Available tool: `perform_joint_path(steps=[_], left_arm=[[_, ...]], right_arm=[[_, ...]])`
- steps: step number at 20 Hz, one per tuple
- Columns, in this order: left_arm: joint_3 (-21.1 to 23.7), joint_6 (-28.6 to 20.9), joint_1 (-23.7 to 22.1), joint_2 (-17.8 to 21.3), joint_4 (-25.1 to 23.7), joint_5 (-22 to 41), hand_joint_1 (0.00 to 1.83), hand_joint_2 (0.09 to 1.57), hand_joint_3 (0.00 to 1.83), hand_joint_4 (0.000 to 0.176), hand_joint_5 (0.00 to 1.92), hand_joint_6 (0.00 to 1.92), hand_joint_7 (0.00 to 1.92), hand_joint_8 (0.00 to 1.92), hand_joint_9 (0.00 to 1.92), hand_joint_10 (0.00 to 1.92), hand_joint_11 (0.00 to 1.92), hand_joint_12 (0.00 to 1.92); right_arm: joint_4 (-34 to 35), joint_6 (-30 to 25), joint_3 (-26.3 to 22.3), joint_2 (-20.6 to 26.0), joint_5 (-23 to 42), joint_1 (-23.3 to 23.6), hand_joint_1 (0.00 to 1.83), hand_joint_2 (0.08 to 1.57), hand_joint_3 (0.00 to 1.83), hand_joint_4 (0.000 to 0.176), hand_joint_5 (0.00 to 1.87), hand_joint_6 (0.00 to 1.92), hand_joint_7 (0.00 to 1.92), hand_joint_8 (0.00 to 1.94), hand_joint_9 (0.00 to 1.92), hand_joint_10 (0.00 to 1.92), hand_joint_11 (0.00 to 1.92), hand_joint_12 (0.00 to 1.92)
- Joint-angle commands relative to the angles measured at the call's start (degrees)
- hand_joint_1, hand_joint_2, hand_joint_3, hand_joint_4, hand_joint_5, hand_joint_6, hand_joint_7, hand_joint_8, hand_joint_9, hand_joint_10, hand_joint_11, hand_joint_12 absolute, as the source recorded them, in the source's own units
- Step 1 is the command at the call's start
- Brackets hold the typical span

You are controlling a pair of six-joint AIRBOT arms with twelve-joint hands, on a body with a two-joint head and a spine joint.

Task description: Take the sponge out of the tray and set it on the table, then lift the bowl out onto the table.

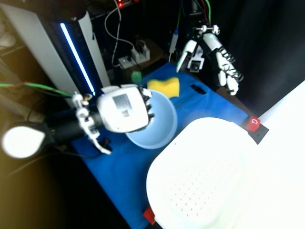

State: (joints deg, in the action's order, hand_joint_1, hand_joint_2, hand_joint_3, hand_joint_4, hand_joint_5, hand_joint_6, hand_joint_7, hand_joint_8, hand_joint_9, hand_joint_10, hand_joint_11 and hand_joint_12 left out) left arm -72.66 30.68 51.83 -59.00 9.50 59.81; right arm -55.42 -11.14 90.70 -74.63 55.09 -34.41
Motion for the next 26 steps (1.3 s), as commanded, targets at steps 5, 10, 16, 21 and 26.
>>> perform_joint_path(steps=[5, 10, 16, 21, 26], left_arm=[[0.2, -0.3, -0.3, 0.5, 0.9, 7.5, 0.57, 0.98, 0.00, 0.107, 0.21, 0.00, 0.19, 0.00, 0.15, 0.00, 0.00, 0.57], [0.4, -0.4, 0.0, 0.5, 1.2, 8.0, 0.55, 0.98, 0.00, 0.103, 0.21, 0.00, 0.20, 0.00, 0.17, 0.00, 0.00, 0.56], [0.4, -0.4, 0.2, 0.5, 1.5, 8.3, 0.56, 0.99, 0.00, 0.094, 0.22, 0.00, 0.20, 0.00, 0.15, 0.00, 0.00, 0.52], [1.3, -0.4, 1.4, 1.4, 2.2, 10.6, 0.57, 0.99, 0.00, 0.137, 0.19, 0.00, 0.19, 0.00, 0.14, 0.00, 0.00, 0.47], [4.5, -0.4, 4.6, 3.6, 2.7, 17.4, 0.70, 1.01, 0.00, 0.098, 0.20, 0.00, 0.15, 0.00, 0.11, 0.00, 0.00, 0.37]], right_arm=[[4.6, -1.4, -0.2, 0.0, 3.7, -4.5, 0.76, 1.43, 0.00, 0.022, 1.08, 1.92, 1.50, 1.89, 1.60, 1.92, 1.64, 1.92], [3.1, -2.9, -1.8, 0.8, 3.7, -5.5, 0.60, 1.49, 0.00, 0.000, 0.98, 0.75, 1.23, 1.46, 1.34, 1.74, 1.36, 1.92], [4.0, -4.1, -3.2, 1.3, 6.4, -5.7, 0.00, 1.20, 0.00, 0.035, 0.22, 0.00, 0.18, 0.01, 0.23, 0.02, 0.02, 0.70], [14.4, -2.4, -3.8, 5.4, 12.8, -5.9, 0.00, 1.10, 0.00, 0.050, 0.00, 0.00, 0.00, 0.00, 0.00, 0.00, 0.00, 0.00], [28.9, 6.9, -10.1, 13.8, 22.1, -11.0, 0.00, 1.06, 0.00, 0.060, 0.00, 0.00, 0.00, 0.00, 0.00, 0.00, 0.00, 0.00]])
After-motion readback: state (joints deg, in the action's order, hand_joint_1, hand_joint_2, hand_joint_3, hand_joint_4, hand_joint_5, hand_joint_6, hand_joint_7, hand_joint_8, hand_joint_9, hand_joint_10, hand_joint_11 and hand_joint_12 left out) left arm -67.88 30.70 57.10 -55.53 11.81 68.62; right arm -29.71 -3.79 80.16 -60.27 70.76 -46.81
